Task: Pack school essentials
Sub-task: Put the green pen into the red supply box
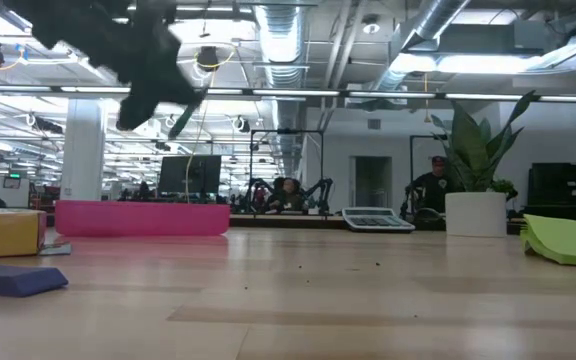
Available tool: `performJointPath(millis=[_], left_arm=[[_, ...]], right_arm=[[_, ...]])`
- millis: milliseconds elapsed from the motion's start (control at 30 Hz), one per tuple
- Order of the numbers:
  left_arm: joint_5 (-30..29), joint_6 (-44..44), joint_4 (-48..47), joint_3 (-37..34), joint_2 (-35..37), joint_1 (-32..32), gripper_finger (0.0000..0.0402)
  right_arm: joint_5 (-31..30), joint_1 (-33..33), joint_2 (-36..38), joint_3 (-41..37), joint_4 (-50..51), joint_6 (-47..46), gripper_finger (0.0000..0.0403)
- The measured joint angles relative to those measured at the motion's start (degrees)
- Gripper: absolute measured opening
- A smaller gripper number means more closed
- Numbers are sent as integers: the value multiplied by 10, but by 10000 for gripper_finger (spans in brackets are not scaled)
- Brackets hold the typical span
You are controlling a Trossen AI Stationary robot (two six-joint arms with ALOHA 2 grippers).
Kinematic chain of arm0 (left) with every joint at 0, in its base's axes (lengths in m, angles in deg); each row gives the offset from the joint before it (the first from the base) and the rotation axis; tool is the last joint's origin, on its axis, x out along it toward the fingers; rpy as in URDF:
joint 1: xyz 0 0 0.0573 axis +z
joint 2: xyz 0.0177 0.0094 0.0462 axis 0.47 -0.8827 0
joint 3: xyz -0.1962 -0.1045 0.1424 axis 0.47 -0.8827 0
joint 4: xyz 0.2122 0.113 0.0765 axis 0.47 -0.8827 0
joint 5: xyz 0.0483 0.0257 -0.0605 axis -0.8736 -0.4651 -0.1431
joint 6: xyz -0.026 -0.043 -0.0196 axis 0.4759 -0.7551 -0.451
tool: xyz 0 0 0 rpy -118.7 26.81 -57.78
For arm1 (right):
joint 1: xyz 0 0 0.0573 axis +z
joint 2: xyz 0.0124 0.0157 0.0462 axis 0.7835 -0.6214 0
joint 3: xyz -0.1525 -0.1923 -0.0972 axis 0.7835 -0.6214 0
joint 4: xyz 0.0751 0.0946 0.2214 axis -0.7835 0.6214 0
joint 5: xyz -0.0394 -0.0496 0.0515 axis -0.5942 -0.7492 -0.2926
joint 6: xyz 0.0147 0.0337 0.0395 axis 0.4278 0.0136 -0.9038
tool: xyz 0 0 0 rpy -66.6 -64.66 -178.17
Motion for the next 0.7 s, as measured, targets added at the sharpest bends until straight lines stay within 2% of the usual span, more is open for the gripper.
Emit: performJointPath(millis=[167, 500, 633, 700], left_arm=[[-43, 74, -96, 0, 2, 44, 31], [-106, 178, -165, 1, 2, 97, 33], [-114, 199, -216, 43, -19, 97, 33], [-93, 200, -242, 82, -39, 92, 33]], right_arm=[[-24, 17, -8, 0, 6, 0, 155], [-18, 19, -16, 0, 16, -4, 142], [-17, 19, -17, 0, 23, -4, 141], [-17, 19, -17, 0, 29, -4, 142]])
